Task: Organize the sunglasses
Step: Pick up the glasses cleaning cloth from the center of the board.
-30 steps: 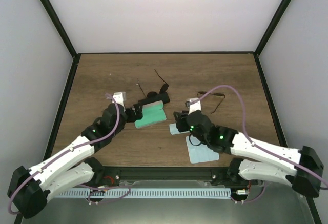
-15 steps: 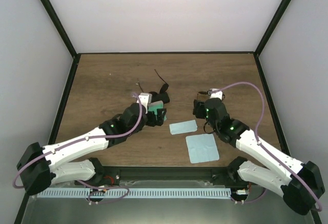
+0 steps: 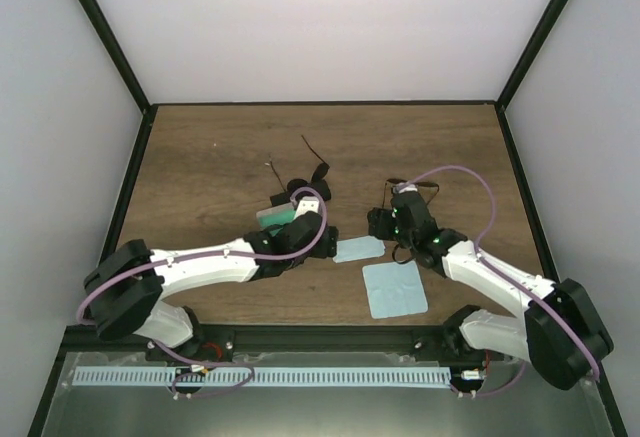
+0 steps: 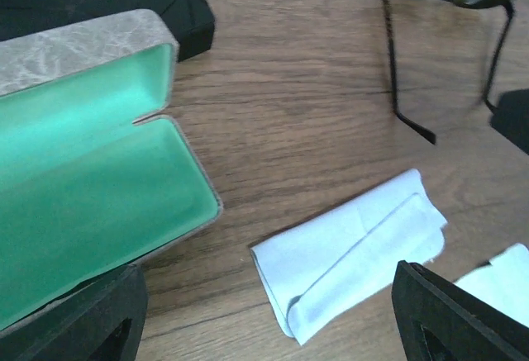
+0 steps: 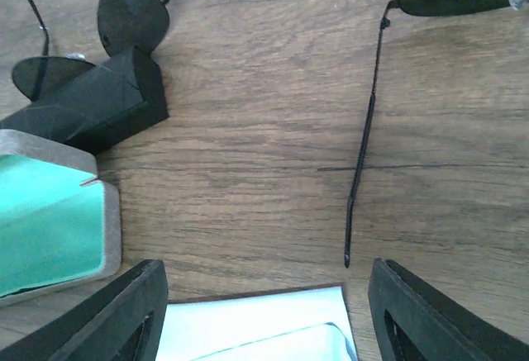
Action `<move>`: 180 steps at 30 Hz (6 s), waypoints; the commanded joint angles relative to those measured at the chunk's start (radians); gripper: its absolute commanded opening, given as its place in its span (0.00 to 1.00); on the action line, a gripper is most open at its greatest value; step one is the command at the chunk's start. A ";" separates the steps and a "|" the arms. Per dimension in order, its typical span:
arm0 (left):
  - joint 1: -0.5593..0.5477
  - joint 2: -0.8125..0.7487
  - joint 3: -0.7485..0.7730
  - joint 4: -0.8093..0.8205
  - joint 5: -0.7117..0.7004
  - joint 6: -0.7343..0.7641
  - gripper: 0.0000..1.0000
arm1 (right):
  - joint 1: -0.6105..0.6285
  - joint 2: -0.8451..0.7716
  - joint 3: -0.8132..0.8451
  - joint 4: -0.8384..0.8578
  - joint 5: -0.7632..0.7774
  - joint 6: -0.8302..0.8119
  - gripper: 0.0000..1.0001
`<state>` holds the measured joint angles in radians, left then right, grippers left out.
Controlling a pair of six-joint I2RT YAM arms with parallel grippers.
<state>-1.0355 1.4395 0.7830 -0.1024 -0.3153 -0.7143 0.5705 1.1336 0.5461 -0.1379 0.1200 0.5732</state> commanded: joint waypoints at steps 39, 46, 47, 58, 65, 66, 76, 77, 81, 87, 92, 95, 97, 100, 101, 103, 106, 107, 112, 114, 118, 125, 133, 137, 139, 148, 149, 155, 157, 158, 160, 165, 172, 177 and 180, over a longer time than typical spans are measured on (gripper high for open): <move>-0.099 0.403 0.246 -0.128 -0.054 -0.371 0.71 | -0.011 0.079 0.014 0.033 0.026 -0.004 0.71; -0.110 0.444 0.259 -0.129 -0.042 -0.379 0.62 | -0.011 0.071 0.010 0.031 0.028 -0.003 0.71; -0.110 0.444 0.257 -0.128 -0.043 -0.379 0.61 | -0.011 0.072 0.010 0.032 0.027 -0.003 0.71; -0.111 0.457 0.251 -0.116 -0.030 -0.373 0.40 | -0.011 0.066 0.010 0.028 0.026 -0.002 0.71; -0.110 0.432 0.233 -0.127 -0.051 -0.375 0.32 | -0.011 0.070 0.011 0.028 0.030 -0.001 0.71; -0.110 0.425 0.230 -0.132 -0.057 -0.376 0.31 | -0.011 0.071 0.010 0.026 0.032 -0.001 0.71; -0.111 0.380 0.178 -0.123 -0.101 -0.364 0.13 | -0.011 0.067 0.020 -0.016 -0.037 0.002 0.72; -0.111 0.381 0.177 -0.115 -0.098 -0.352 0.10 | -0.011 0.058 0.019 -0.021 -0.050 0.002 0.72; -0.109 0.400 0.183 -0.102 -0.095 -0.327 0.04 | -0.011 0.013 0.010 -0.043 -0.072 0.004 0.72; -0.106 0.417 0.197 -0.100 -0.066 -0.342 0.39 | -0.011 0.012 -0.006 -0.040 -0.044 0.003 0.72; -0.106 0.434 0.212 -0.108 -0.075 -0.339 0.42 | -0.011 0.050 -0.008 -0.018 -0.051 0.004 0.72; -0.104 0.448 0.214 -0.098 -0.068 -0.338 0.38 | -0.011 0.061 -0.010 -0.013 -0.051 0.004 0.73; -0.103 0.455 0.214 -0.084 -0.061 -0.336 0.35 | -0.011 0.062 -0.015 -0.011 -0.051 0.005 0.72; -0.100 0.470 0.217 -0.060 -0.033 -0.320 0.30 | -0.011 0.062 -0.018 -0.010 -0.048 0.005 0.73; -0.099 0.474 0.220 -0.058 -0.029 -0.318 0.28 | -0.011 0.063 -0.018 -0.011 -0.047 0.005 0.73; -0.098 0.479 0.222 -0.054 -0.025 -0.315 0.23 | -0.011 0.064 -0.021 -0.009 -0.043 0.005 0.73; -0.097 0.481 0.219 -0.055 -0.025 -0.311 0.16 | -0.011 0.068 -0.021 -0.008 -0.041 0.005 0.73; -0.098 0.479 0.218 -0.057 -0.026 -0.310 0.13 | -0.011 0.068 -0.021 -0.008 -0.040 0.006 0.73; -0.094 0.455 0.205 -0.072 -0.057 -0.310 0.05 | -0.011 0.058 -0.020 -0.022 -0.038 0.015 0.73; -0.093 0.441 0.195 -0.071 -0.068 -0.310 0.04 | -0.011 0.044 -0.019 -0.034 -0.045 0.024 0.73; -0.089 0.419 0.166 -0.055 -0.089 -0.310 0.04 | -0.011 0.005 -0.025 -0.073 -0.052 0.031 0.80; -0.089 0.405 0.151 -0.036 -0.105 -0.295 0.04 | -0.011 -0.032 -0.046 -0.135 -0.076 0.020 0.75; -0.087 0.419 0.158 -0.025 -0.094 -0.287 0.04 | -0.011 0.103 -0.046 -0.107 -0.140 0.000 0.73; -0.086 0.417 0.153 -0.025 -0.096 -0.283 0.04 | -0.011 0.130 -0.048 -0.084 -0.164 0.006 0.69; -0.086 0.415 0.153 -0.025 -0.095 -0.280 0.04 | -0.011 0.133 -0.049 -0.079 -0.174 0.007 0.67; -0.077 0.422 0.159 -0.020 -0.086 -0.269 0.04 | -0.009 0.156 -0.053 -0.047 -0.220 0.001 0.65; -0.077 0.420 0.159 -0.019 -0.085 -0.269 0.04 | -0.009 0.164 -0.055 -0.043 -0.223 0.001 0.65; -0.077 0.414 0.153 -0.017 -0.079 -0.270 0.04 | -0.008 0.205 -0.060 -0.004 -0.261 -0.001 0.64; -0.077 0.414 0.152 -0.016 -0.078 -0.271 0.04 | -0.007 0.210 -0.059 0.000 -0.266 -0.001 0.63; -0.076 0.414 0.152 -0.017 -0.078 -0.271 0.04 | -0.008 0.211 -0.060 0.001 -0.265 -0.001 0.63; -0.076 0.415 0.152 -0.016 -0.077 -0.271 0.04 | -0.006 0.213 -0.060 0.001 -0.264 -0.001 0.61; -0.076 0.416 0.152 -0.016 -0.073 -0.267 0.04 | -0.006 0.219 -0.059 -0.005 -0.246 0.000 0.49; -0.076 0.414 0.149 -0.011 -0.070 -0.269 0.04 | -0.006 0.243 -0.047 -0.007 -0.231 0.005 0.27; -0.076 0.410 0.145 -0.011 -0.084 -0.266 0.04 | -0.006 0.242 -0.041 -0.010 -0.221 0.009 0.12; -0.076 0.404 0.147 -0.010 -0.100 -0.250 0.04 | -0.007 0.226 -0.043 -0.006 -0.223 0.015 0.05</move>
<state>-1.1179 1.8500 0.9478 -0.0975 -0.4007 -0.9874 0.5690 1.3628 0.4942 -0.1108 -0.1101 0.5812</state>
